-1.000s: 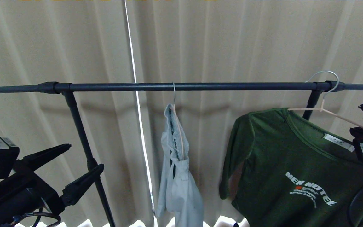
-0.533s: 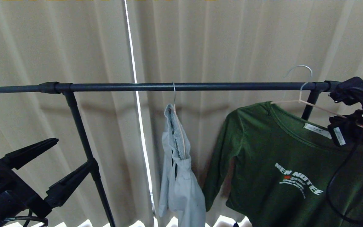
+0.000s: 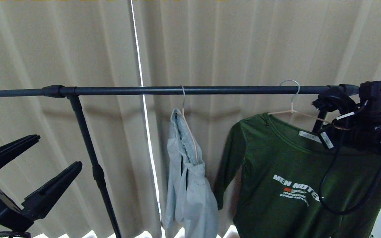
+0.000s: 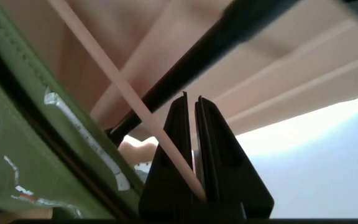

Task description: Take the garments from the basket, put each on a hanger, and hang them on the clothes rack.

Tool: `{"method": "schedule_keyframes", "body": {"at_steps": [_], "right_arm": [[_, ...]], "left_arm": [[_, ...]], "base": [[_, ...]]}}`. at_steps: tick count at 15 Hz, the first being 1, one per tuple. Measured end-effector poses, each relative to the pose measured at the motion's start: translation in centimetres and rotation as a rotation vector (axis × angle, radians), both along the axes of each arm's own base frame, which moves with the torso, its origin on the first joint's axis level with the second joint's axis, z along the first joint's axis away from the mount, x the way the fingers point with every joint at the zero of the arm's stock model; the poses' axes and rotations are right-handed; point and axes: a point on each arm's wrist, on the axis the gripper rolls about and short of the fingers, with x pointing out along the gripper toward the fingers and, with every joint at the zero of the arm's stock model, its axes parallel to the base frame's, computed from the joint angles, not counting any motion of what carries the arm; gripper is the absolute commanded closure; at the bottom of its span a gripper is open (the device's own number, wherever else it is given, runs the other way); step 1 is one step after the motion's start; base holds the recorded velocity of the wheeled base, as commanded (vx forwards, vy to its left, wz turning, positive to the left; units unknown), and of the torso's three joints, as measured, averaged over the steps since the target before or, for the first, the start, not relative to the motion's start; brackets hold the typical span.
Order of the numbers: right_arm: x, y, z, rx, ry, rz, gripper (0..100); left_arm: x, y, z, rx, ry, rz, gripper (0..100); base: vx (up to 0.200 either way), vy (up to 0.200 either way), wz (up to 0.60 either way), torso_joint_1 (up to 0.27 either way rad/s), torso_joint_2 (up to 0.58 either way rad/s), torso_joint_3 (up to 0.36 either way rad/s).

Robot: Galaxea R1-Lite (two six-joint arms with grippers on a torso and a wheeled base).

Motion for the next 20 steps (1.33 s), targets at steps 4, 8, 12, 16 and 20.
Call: {"method": "schedule_keyframes", "body": {"at_steps": [4, 8, 12, 16, 20], "right_arm": [[-0.2, 1.5, -0.6, -0.003, 0.018, 0.050, 100], [-0.8, 3.2, -0.9, -0.015, 0.027, 0.096, 100], [-1.1, 3.6, -1.3, 0.017, 0.014, 0.111, 0], [-2.3, 4.5, -1.9, 0.074, -0.069, 0.164, 0], [-4.2, 4.4, -2.4, 0.166, -0.202, 0.292, 0]], "left_arm": [[0.0, 0.0, -0.1, 0.000, 0.003, 0.000, 0], [0.1, 0.0, -0.2, 0.002, 0.011, 0.000, 0], [0.1, 0.0, -0.2, 0.003, 0.015, 0.001, 0], [0.4, 0.0, -0.4, 0.003, 0.029, 0.004, 0], [1.2, 0.5, -0.5, 0.004, 0.050, 0.066, 0]], "base": [[0.000, 0.000, 0.00, 0.000, 0.00, 0.000], [0.000, 0.000, 0.00, 0.000, 0.00, 0.000], [0.000, 0.000, 0.00, 0.000, 0.00, 0.000], [0.000, 0.000, 0.00, 0.000, 0.00, 0.000], [0.000, 0.000, 0.00, 0.000, 0.00, 0.000]]}}
